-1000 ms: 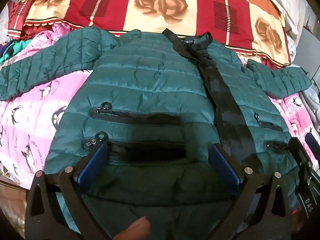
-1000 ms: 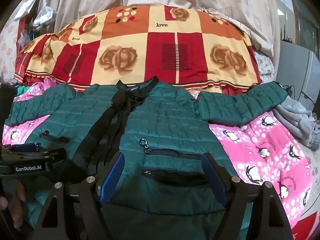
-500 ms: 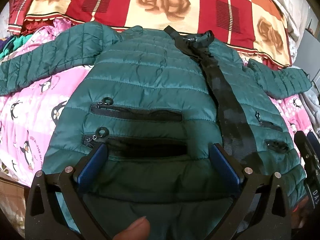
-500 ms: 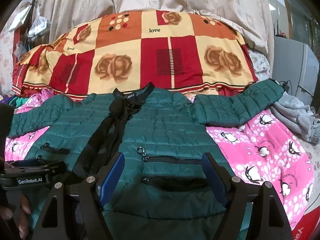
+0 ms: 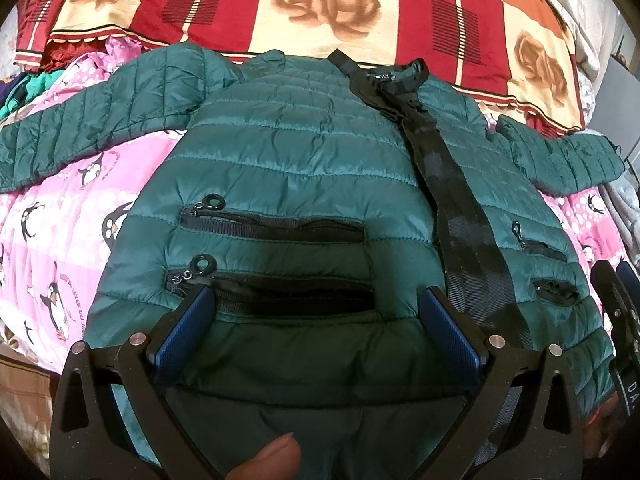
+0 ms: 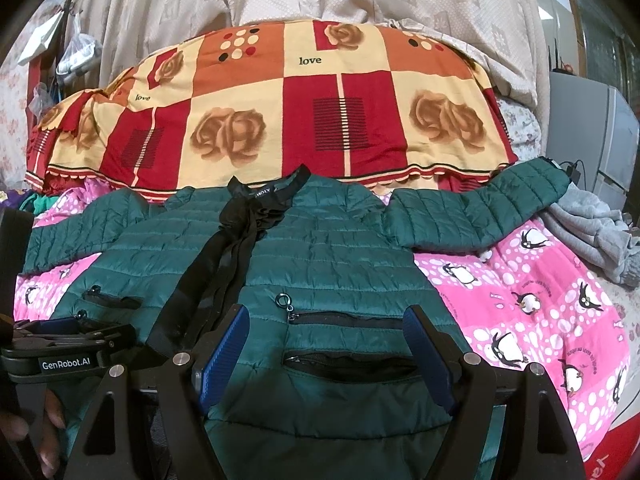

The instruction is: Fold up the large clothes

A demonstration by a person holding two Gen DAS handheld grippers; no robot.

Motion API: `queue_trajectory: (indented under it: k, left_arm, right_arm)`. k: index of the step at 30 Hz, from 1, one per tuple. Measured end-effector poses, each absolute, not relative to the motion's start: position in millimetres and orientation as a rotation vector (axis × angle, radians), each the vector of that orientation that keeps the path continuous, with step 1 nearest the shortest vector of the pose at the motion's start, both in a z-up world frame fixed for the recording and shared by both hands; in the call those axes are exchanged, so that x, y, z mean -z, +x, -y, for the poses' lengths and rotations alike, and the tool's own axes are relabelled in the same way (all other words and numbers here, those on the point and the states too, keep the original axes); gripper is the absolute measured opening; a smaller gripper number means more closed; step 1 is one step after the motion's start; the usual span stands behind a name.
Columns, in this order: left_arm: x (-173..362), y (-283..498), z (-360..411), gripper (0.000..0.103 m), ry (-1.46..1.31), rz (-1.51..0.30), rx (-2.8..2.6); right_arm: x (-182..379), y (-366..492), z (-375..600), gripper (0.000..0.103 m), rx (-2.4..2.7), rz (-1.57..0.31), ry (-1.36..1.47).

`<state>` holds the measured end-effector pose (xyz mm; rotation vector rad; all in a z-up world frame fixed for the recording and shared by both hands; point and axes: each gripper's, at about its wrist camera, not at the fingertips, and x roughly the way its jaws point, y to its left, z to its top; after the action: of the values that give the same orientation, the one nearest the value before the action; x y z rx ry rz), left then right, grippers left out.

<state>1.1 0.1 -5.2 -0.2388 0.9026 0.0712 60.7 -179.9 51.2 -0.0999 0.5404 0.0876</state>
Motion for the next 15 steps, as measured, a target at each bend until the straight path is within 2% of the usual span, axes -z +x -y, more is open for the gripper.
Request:
queue_trajectory:
  k: [15]
  left_arm:
    - [4.5, 1.0, 0.4, 0.103, -0.252, -0.880, -0.063]
  right_arm:
    - [-51.3, 60.5, 179.6, 0.077, -0.087, -0.542, -0.098]
